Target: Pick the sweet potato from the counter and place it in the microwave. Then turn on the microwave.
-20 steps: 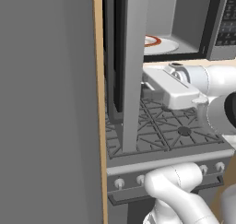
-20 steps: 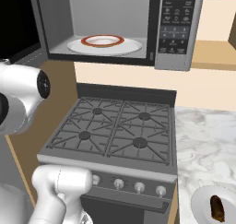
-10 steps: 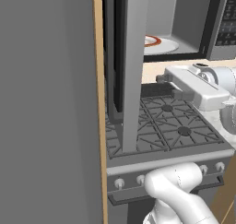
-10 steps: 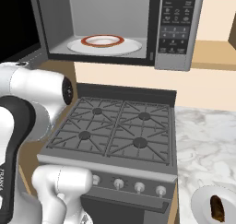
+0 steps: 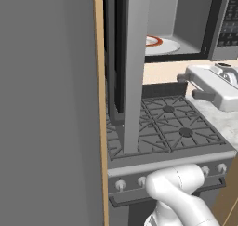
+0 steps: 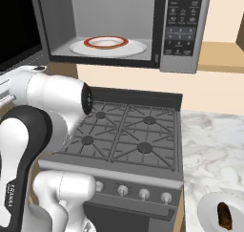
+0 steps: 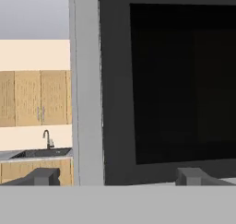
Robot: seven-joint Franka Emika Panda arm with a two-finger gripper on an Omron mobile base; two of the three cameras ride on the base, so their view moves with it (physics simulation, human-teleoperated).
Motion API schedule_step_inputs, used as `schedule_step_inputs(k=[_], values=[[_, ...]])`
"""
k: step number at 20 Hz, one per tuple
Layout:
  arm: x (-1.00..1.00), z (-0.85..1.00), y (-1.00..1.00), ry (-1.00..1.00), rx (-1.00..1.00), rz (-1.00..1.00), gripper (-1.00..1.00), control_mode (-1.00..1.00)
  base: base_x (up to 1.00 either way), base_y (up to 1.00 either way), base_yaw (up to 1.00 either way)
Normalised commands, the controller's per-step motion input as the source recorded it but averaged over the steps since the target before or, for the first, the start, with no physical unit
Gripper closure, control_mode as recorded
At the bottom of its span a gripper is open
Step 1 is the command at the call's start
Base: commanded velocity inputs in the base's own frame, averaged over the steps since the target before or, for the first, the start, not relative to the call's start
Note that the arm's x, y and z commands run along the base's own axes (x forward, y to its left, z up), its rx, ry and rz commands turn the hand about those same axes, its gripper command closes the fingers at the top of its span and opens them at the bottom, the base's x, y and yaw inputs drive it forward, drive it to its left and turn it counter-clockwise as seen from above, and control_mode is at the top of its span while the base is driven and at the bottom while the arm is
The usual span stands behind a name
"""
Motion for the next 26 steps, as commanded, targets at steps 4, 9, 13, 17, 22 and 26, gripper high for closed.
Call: schedule_step_inputs(k=[4, 9, 13, 17, 22, 26], values=[[0.02, 0.00, -0.29, 0.00, -0.05, -0.11, -1.00, -1.00, 0.00, 0.00, 0.00], [0.05, 0.00, -0.28, 0.00, -0.12, -0.15, -1.00, -1.00, 0.00, 0.00, 0.00], [0.21, -0.06, -0.32, 0.01, -0.13, -0.22, -1.00, -1.00, 0.00, 0.00, 0.00], [0.32, -0.06, -0.38, 0.05, -0.13, -0.26, -1.00, -1.00, 0.00, 0.00, 0.00], [0.31, -0.06, -0.35, 0.05, -0.14, -0.25, -1.00, -1.00, 0.00, 0.00, 0.00], [0.22, -0.09, -0.38, 0.06, -0.14, -0.22, -1.00, -1.00, 0.00, 0.00, 0.00]])
